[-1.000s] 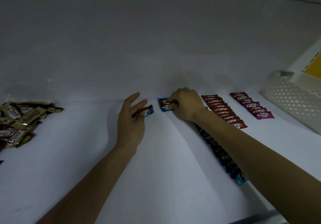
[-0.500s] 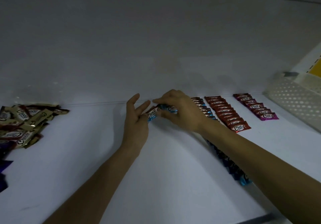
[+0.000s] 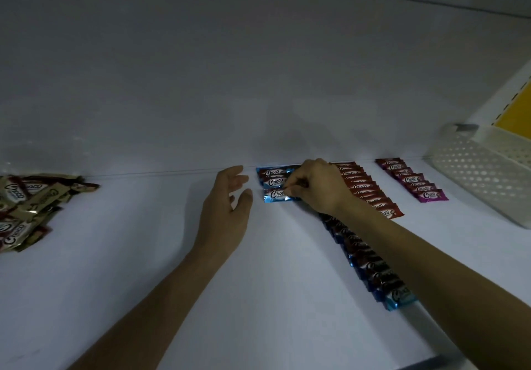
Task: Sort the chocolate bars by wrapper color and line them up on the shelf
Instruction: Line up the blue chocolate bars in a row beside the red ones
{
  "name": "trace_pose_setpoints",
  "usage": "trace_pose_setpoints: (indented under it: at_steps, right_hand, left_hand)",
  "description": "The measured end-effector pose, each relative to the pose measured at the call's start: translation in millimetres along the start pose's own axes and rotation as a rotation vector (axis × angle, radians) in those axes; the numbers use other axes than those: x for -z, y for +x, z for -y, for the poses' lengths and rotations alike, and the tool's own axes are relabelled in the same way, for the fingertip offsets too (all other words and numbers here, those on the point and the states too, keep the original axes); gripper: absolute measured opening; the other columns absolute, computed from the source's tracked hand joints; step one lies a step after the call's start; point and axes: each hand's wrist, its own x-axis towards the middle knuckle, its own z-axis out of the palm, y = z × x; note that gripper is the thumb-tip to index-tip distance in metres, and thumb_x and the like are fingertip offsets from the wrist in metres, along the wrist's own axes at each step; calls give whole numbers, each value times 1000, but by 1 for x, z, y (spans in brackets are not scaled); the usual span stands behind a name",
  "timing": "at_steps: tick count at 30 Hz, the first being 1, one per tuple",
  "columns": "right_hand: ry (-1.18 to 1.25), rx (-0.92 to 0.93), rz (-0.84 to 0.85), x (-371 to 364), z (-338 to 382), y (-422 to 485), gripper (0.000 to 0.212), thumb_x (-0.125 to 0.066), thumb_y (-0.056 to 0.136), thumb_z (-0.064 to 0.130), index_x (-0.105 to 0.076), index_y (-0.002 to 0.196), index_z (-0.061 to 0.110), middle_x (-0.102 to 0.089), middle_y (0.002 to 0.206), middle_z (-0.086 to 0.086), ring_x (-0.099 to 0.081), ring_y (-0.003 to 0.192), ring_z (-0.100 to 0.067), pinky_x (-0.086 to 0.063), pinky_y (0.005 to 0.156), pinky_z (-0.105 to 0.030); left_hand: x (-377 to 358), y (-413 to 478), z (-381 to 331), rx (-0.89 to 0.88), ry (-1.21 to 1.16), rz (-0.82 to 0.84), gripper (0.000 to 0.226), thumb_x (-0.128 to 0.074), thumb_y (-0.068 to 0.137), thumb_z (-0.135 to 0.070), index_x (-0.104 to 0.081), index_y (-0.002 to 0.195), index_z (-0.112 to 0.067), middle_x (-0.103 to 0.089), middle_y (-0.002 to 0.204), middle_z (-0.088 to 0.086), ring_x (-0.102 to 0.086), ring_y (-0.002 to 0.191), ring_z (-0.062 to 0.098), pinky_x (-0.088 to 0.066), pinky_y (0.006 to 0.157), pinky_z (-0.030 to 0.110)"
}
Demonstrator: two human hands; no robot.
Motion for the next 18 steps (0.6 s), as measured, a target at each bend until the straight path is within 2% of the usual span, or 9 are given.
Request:
trace_pose_setpoints:
  at_steps: [3,6,10,12,15,18]
  right_hand:
    - [-111,15,-39,-2,4,6,16,-62,90,32,-72,101,28,-63,109,-1,-49,105,-22,-28,83,-30]
    - [-155,22,-69,-3,2,12,17,-59,91,32,-71,102,28,-62,108,-1,-49,104,-21,-25,81,-30]
    - [-206,78,-75,-6,1,13,17,-59,91,32,-68,102,23,-62,105,-1,-50,102,-21,-22,77,-29]
    - [-195,85,-84,-7,2,12,16,-61,90,29,-64,101,19,-63,104,-2,-51,101,-22,-23,77,-29]
    - [-138,56,-127,-3,5,6,16,-60,90,25,-60,103,15,-63,104,-3,-52,98,-22,-25,78,-28]
    - [26,-3,-204,-1,18,-13,11,-58,90,18,-63,98,12,-64,100,-7,-56,93,-25,-41,80,-34]
  left_hand:
    - [1,2,3,-4,-2,-34,36,-53,94,-4,-48,121,-27,-59,113,-10,-54,110,8,-42,93,24]
    - [0,3,5,-3,7,-40,34,-50,95,-2,-49,118,-27,-59,114,-8,-54,108,7,-39,89,16]
    - [0,6,6,-10,28,-54,33,-44,97,1,-51,118,-23,-58,112,-8,-54,107,8,-37,87,12]
    - [1,6,7,-5,48,-48,33,-43,97,1,-52,123,-18,-57,114,-6,-53,108,8,-36,86,10]
    - [1,6,9,-24,95,-26,35,-47,96,-1,-50,128,-15,-56,118,-6,-51,112,9,-38,91,19]
    - [0,4,8,-63,158,-18,37,-51,94,-2,-50,129,-12,-56,122,-5,-51,115,11,-37,96,22]
